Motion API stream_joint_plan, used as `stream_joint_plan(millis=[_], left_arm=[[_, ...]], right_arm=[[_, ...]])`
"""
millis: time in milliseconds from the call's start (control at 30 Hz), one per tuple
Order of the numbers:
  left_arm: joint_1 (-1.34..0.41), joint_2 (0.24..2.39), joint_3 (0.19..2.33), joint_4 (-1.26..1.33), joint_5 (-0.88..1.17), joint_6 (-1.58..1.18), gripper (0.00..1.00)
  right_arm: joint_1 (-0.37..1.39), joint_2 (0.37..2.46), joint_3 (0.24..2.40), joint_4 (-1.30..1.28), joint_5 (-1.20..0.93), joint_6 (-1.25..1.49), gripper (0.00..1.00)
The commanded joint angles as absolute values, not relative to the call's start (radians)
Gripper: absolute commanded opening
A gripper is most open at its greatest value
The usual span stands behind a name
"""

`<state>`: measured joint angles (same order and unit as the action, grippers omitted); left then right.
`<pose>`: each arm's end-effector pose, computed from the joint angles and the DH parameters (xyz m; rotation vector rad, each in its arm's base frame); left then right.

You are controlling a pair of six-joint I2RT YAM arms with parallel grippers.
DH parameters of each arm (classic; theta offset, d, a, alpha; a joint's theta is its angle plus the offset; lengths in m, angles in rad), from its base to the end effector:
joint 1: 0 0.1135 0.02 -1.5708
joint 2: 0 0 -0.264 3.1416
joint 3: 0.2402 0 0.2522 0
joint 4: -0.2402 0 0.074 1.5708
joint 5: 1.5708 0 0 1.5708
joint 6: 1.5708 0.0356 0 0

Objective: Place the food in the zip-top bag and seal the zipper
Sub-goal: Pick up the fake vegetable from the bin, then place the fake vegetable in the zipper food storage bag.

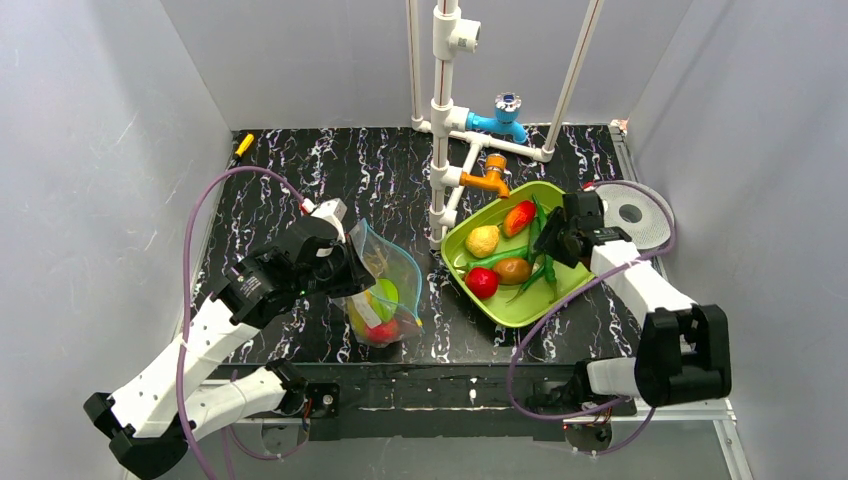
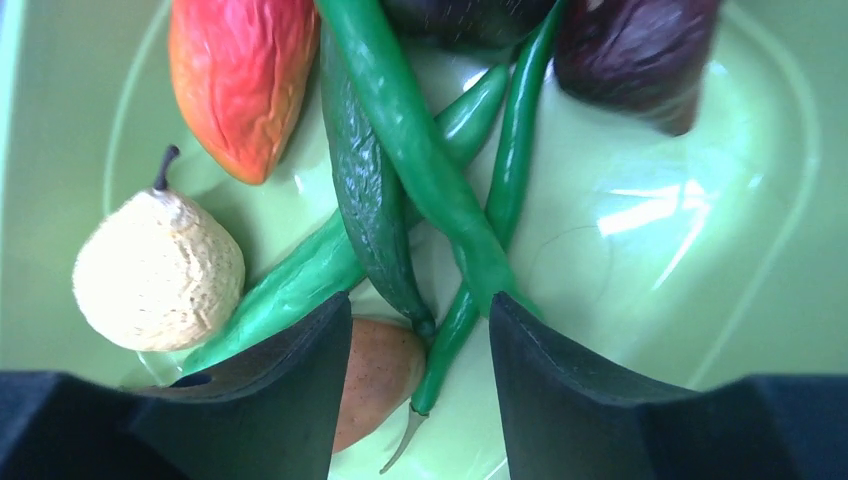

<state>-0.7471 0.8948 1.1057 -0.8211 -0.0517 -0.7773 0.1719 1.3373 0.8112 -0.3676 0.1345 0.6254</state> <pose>0.1271 -0.1152 0.3666 -0.0656 2.2958 -0.7832 0.2662 0.0414 0.2140 0.6103 2.3853 0.1836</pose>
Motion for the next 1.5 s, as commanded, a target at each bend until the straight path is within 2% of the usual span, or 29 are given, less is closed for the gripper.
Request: stream_joint_plan(millis=[0, 200, 500, 667, 867, 933, 1300, 1467], left_arm=[[-0.741, 0.884, 1.129, -0.841, -0.062, -0.758, 0.0], [-0.742, 0.891, 1.126, -0.835, -0.052, -0.756, 0.0], [-0.741, 0.879, 1.113, -0.827, -0.046, -0.763, 0.0], [-0.741, 0.885, 1.116, -0.825, -0.042, -0.761, 0.0], [-0.741, 0.899, 1.115, -0.817, -0.033, -0.76, 0.0], [-0.742, 0.902, 1.115, -0.812, -0.027, -0.762, 0.0], [-0.741, 0.896, 1.122, -0.83, -0.047, -0.755, 0.0], [-0.742, 0.901, 1.129, -0.832, -0.04, -0.753, 0.0]], right_arm=[[0.138, 1.259, 0.804, -0.365, 0.213, 0.605, 0.63], [0.11, 1.364, 0.836, -0.378, 0.151, 0.592, 0.62], [0.11, 1.451, 0.856, -0.366, 0.122, 0.584, 0.53], [0.121, 1.409, 0.862, -0.348, 0.111, 0.569, 0.37], [0.122, 1.326, 0.848, -0.313, 0.103, 0.559, 0.07], [0.121, 1.309, 0.858, -0.33, 0.106, 0.561, 0.02], [0.121, 1.078, 0.829, -0.35, 0.016, 0.551, 0.01], [0.121, 1.022, 0.831, -0.405, -0.168, 0.543, 0.01]])
